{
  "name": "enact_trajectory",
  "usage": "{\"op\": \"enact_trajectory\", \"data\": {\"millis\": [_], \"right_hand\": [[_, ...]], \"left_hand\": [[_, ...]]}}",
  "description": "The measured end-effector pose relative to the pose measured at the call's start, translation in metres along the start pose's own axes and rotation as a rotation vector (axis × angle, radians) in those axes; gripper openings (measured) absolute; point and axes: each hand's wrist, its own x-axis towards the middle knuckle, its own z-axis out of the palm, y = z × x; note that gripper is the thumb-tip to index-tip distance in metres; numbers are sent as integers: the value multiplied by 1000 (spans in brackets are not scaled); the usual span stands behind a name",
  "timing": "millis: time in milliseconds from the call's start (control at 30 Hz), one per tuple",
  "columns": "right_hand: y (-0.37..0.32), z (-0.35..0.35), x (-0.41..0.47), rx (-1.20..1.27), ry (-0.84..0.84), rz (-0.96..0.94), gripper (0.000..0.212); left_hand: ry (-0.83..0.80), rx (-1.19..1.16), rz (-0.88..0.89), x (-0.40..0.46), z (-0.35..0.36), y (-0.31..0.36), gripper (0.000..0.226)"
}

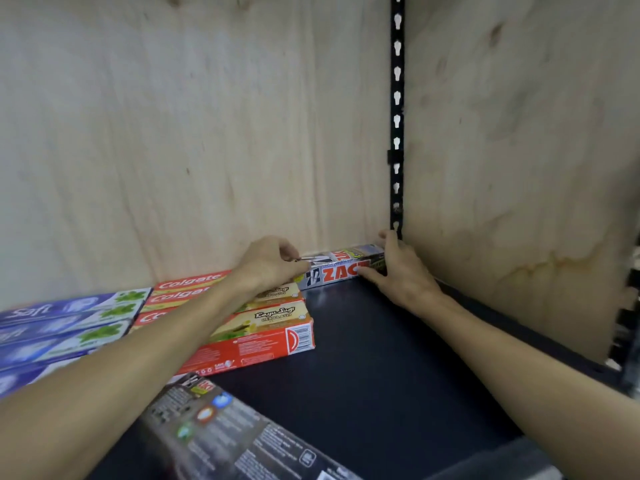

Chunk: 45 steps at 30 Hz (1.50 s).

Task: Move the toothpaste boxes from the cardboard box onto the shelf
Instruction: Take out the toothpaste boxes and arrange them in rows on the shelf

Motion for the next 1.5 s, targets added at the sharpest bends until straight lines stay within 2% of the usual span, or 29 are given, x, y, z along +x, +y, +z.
{"op": "enact_trajectory", "data": {"millis": [133,267,400,467,567,667,733,833,933,1033,1100,1200,1267,1367,1433,1500], "right_hand": [[-8,-9,-27,-55,52,-52,77],[-25,-21,-71,-11,95,-183,68],[-42,-36,-117,125,87,-283,55],[-50,-47,-141,227,96,-289,40],[-67,-67,-179,456,46,-229,15],[-82,-85,-215,666,-181,-190,28],[-85,-93,-230,734,-302,-214,39],[-86,-101,-238,721,-442,-239,49],[-87,-100,-248,601,-564,-267,63],[-89,-96,-253,547,-500,-283,71],[-84,-98,-247,558,-450,-285,59],[-65,-102,-229,622,-420,-240,36],[-56,-104,-220,626,-436,-195,33],[-53,-100,-214,585,-439,-181,33],[-52,-96,-213,573,-419,-177,33],[-51,-91,-213,545,-379,-170,30]], "left_hand": [[-85,-31,54,-27,-20,3,46],[-38,-65,187,-73,-37,9,33],[111,-90,320,-118,-49,6,28],[207,-72,389,-141,-56,3,26],[293,-99,387,-178,-66,-1,17],[230,-225,320,-211,-69,-11,36],[192,-267,294,-227,-68,-24,41],[193,-203,311,-240,-72,-34,30],[138,-194,323,-247,-75,-33,20],[62,-195,323,-248,-72,-33,14],[91,-176,296,-249,-71,-33,12],[115,-140,269,-249,-69,-29,26],[97,-172,270,-249,-70,-30,31],[-33,-262,263,-252,-74,-32,34],[-77,-305,252,-252,-74,-34,30],[-52,-381,233,-251,-73,-35,22]]}}
